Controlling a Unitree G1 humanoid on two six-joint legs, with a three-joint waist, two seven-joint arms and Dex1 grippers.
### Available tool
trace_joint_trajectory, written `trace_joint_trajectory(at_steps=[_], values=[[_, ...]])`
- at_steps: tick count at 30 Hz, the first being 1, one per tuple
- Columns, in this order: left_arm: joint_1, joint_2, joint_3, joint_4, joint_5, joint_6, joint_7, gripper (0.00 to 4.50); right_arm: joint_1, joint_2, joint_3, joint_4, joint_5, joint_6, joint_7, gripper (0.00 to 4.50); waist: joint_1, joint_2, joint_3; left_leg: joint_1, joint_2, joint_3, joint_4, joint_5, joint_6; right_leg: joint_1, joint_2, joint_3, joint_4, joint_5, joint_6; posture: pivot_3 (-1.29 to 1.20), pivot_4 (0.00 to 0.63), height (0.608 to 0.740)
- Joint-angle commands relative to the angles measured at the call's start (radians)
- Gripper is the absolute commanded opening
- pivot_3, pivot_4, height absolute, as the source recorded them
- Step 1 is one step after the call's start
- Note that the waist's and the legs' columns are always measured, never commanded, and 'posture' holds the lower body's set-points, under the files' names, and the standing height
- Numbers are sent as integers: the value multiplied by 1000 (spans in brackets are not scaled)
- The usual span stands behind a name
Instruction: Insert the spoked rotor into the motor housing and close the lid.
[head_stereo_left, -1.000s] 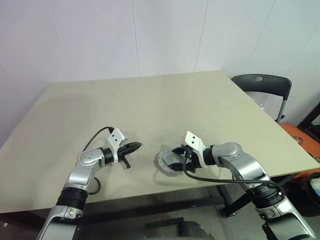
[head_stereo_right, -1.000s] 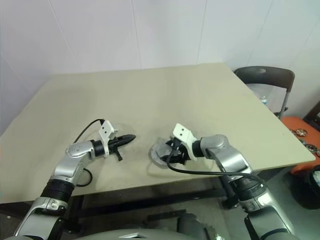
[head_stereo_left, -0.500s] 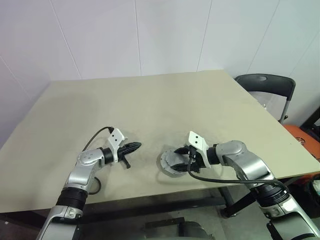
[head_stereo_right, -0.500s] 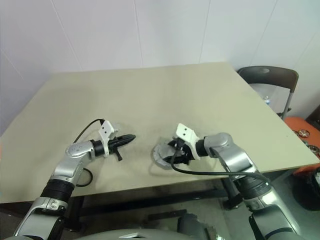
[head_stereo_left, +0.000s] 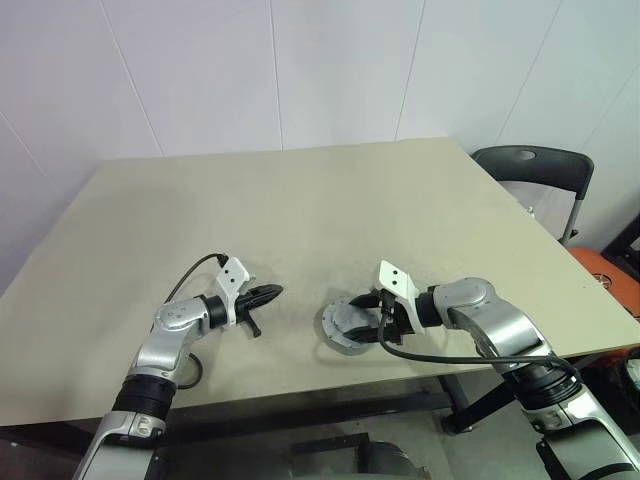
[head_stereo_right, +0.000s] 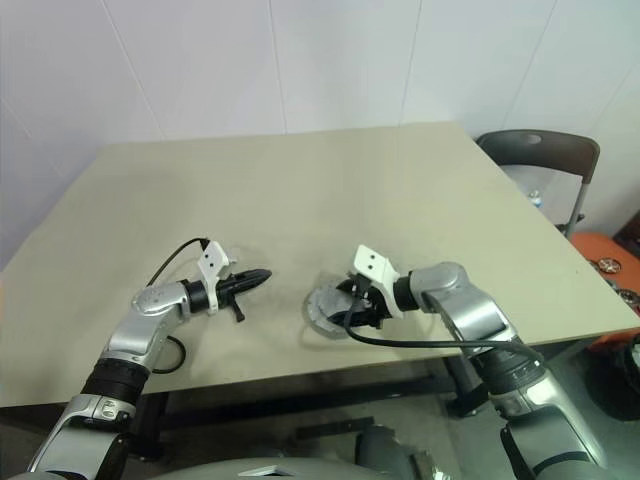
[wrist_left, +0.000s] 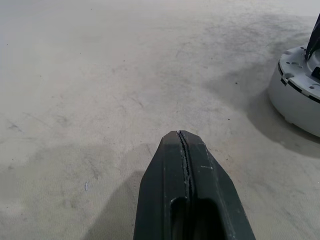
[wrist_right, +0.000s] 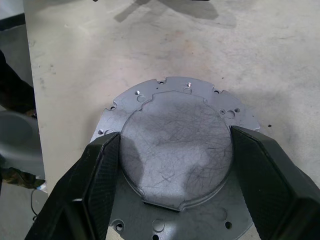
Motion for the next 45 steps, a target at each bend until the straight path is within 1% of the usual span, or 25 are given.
trace_joint_trajectory(at_steps=[1,3,7,12,20,28,37,45], values=[[-5,0,-1,-12,5,-23,3,0,18,-23,30,42,-28,27,4,3032,0,0,0,0,0,0,0,0,0,0,0,0,0,0,0,0,0,740],[-5,0,0,-12,6,-24,3,0,16,-26,30,44,-32,24,6,3032,0,0,0,0,0,0,0,0,0,0,0,0,0,0,0,0,0,740],[-8,0,-3,-3,10,-29,3,0,8,-3,-19,28,22,38,15,3032,0,0,0,0,0,0,0,0,0,0,0,0,0,0,0,0,0,740],[-8,-1,-4,1,16,-33,1,0,5,4,-36,18,53,46,17,3032,0,1,1,0,0,0,0,0,0,-3,0,0,0,0,0,0,0,740],[-5,-1,-5,6,20,-41,1,0,3,-31,9,50,-11,18,14,3032,2,1,1,0,0,0,0,0,0,-3,0,0,-1,0,0,0,0,740],[-5,0,-5,6,20,-46,3,0,7,-39,27,48,-28,9,14,3032,4,1,1,0,0,0,0,0,0,-1,0,0,0,0,0,0,0,740],[-5,0,-6,2,21,-46,6,0,28,-50,67,64,-61,-3,18,3032,22,1,1,0,0,0,0,0,0,2,0,0,0,0,0,0,0,740],[-36,-34,-39,4,20,-35,-11,0,53,-57,70,87,-65,-14,24,3032,22,0,0,1,0,0,0,0,1,4,0,0,0,0,0,0,0,740]])
